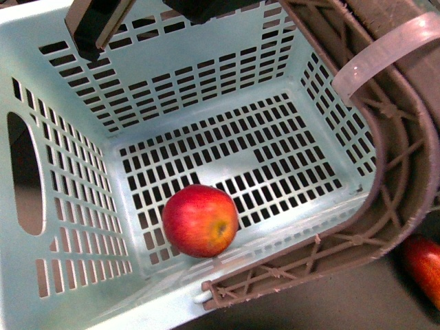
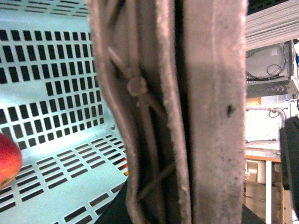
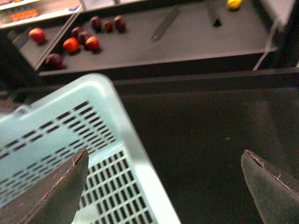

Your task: Pick apple with right arm and hold basket with left

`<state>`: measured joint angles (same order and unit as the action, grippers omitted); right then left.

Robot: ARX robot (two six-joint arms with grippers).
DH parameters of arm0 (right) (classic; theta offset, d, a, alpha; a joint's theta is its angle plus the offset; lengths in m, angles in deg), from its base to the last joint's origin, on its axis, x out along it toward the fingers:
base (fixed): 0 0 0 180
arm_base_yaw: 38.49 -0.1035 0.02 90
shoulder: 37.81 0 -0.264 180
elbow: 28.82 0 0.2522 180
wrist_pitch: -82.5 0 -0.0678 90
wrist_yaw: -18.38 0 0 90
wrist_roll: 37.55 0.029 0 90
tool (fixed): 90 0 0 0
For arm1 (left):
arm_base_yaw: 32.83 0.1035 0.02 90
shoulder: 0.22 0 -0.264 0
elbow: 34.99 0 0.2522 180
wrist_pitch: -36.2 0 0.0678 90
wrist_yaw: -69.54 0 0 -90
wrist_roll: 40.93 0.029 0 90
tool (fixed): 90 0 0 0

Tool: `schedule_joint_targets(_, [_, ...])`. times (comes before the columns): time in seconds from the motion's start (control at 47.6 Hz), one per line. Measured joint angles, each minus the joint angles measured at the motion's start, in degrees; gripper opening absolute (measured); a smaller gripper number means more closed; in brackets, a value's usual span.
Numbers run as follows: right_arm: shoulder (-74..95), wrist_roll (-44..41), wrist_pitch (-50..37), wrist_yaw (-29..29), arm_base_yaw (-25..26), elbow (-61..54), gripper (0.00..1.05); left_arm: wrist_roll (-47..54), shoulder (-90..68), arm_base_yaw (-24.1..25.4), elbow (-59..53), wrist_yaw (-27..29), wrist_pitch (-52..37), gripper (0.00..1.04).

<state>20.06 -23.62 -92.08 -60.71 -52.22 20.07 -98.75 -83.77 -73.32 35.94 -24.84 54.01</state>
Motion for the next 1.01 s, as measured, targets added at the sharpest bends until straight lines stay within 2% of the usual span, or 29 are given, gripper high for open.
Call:
schedule_joint_targets(0.147, [-2.12, -0.63, -1.68, 1.20, 1.57, -1.16, 0.94, -0.15, 0.00, -0.02, 0.02, -0.44, 0.00, 0.16])
schedule_joint_targets(0.168, [-2.34, -2.84, -7.21, 0.52, 1.84, -3.32, 0.89, -0.11, 0.00, -0.02, 0.02, -0.76, 0.00, 0.16])
schedule_joint_targets(0.231, [-3.63, -7.85, -16.31, -0.48, 2.78, -8.31, 0.78, -0.35, 0.00, -0.02, 0.02, -0.79, 0.00, 0.16])
schedule_joint_targets(0.294, [-5.86, -10.56, -20.48, -1.57, 3.96, -12.37, 0.65, -0.35, -0.02, 0.00, 0.02, -0.33, 0.00, 0.16])
schedule_joint_targets(0.63, [-15.67, -13.40, -22.18, -5.75, 8.31, -23.96, 0.04, -0.33, 0.09, -0.02, 0.02, -0.35, 0.00, 0.16])
schedule_joint_targets(0.714, [-18.49, -13.62, -21.57, -10.32, 11.67, -26.08, 0.02, -0.33, 0.09, -0.02, 0.02, -0.33, 0.00, 0.16])
schedule_joint_targets(0.799, [-21.29, -13.62, -20.65, -10.51, 13.49, -27.87, 0.02, -0.31, 0.09, -0.02, 0.02, -0.28, 0.00, 0.16])
schedule_joint_targets(1.009, [-25.35, -13.62, -18.56, -10.78, 13.55, -30.10, 0.02, -0.33, 0.09, -0.02, 0.02, -0.35, 0.00, 0.16])
